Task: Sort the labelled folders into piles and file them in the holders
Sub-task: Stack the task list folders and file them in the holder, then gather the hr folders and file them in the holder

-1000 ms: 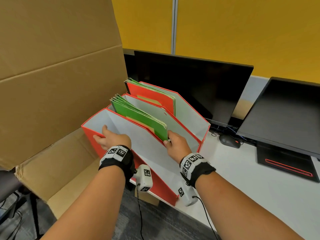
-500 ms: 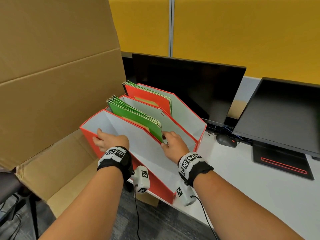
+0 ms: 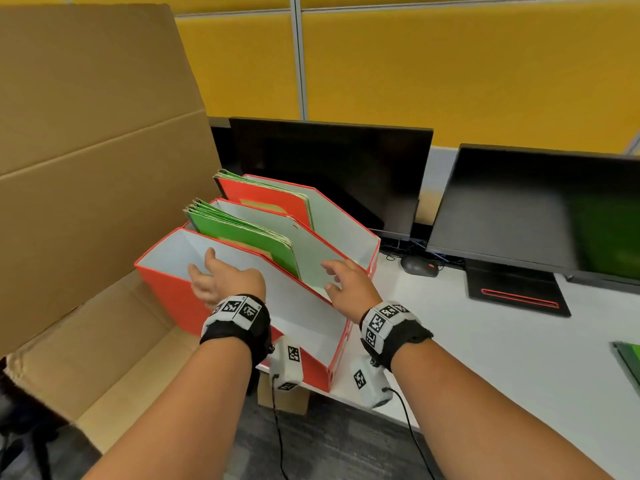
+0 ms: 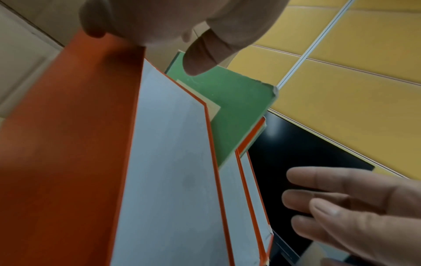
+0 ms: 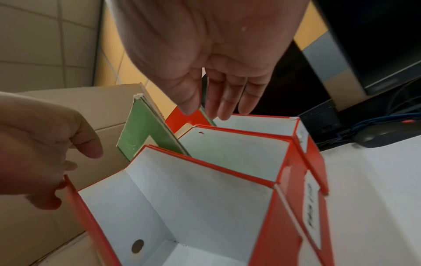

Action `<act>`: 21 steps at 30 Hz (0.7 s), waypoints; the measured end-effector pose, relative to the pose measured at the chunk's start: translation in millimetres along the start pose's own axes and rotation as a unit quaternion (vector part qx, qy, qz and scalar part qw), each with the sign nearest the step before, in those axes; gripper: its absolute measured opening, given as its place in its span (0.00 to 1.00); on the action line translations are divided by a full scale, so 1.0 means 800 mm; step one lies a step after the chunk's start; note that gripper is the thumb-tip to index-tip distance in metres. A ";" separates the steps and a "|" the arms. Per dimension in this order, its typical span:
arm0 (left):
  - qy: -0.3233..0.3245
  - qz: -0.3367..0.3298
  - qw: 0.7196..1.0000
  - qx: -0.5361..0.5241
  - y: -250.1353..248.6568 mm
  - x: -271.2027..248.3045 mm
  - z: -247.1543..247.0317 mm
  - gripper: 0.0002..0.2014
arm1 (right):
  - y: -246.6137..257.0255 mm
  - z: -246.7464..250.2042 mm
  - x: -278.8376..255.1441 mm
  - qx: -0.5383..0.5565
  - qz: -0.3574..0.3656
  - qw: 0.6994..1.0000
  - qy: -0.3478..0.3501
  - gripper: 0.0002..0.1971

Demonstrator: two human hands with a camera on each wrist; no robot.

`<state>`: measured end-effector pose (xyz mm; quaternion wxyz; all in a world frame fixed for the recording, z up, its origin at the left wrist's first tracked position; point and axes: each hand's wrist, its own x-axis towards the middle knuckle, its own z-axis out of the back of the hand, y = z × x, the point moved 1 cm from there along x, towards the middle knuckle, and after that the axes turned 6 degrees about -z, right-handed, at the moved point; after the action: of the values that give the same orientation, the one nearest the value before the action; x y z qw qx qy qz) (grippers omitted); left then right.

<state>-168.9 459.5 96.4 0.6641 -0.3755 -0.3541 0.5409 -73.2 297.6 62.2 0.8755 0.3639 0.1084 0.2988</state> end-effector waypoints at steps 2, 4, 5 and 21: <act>0.007 -0.011 1.000 0.007 0.002 -0.012 -0.004 0.37 | -0.009 0.006 -0.011 -0.003 -0.007 1.000 -0.008 0.22; 0.019 -0.017 1.000 0.014 0.003 -0.025 -0.008 0.37 | -0.020 0.011 -0.022 -0.012 -0.017 1.000 -0.010 0.22; 0.026 -0.018 0.999 0.017 0.003 -0.032 -0.010 0.37 | -0.025 0.013 -0.026 -0.019 -0.023 1.000 -0.010 0.21; 0.124 0.001 0.991 0.050 -0.017 -0.207 -0.059 0.33 | -0.158 0.116 -0.115 -0.049 -0.139 0.989 -0.016 0.21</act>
<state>-148.2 288.8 75.9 0.7203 -0.4062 -0.2412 0.5079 -52.8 118.7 36.9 0.9269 0.3071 0.1288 0.1732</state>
